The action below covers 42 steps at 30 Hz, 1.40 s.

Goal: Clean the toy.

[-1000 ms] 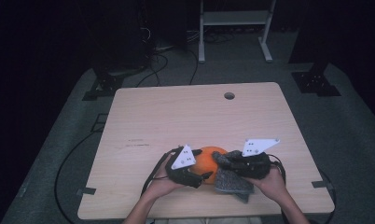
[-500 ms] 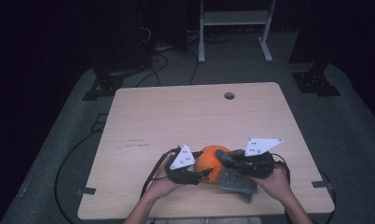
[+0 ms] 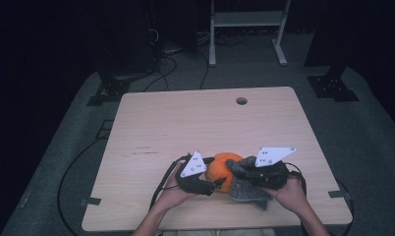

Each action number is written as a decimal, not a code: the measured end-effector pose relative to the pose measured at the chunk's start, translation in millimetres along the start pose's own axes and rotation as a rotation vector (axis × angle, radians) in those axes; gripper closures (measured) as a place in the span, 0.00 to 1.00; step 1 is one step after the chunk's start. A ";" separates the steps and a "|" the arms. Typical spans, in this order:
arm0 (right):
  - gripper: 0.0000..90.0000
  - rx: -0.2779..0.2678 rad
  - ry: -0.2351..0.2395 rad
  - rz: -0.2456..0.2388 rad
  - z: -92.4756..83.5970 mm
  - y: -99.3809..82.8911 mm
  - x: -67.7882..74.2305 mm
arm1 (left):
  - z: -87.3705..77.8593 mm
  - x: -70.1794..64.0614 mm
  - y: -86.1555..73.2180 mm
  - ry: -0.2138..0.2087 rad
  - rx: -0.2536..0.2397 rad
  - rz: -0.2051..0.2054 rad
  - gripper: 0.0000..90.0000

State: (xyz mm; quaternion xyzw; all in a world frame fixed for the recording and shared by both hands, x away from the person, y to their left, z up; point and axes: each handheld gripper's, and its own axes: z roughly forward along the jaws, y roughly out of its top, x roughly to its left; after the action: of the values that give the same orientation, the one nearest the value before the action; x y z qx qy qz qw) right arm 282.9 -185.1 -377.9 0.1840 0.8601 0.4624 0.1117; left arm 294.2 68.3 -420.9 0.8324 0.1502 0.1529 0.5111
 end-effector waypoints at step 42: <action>0.86 0.027 0.020 0.063 6.1 -18.7 -10.5 | -3.5 15.3 -3.8 -0.086 0.044 -0.150 0.15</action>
State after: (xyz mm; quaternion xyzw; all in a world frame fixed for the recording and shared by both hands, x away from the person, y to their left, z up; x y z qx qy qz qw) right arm 290.7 -194.3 -396.7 0.2078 0.8612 0.4557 0.0862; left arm 306.2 79.0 -421.2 0.8357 0.1935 0.0750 0.5085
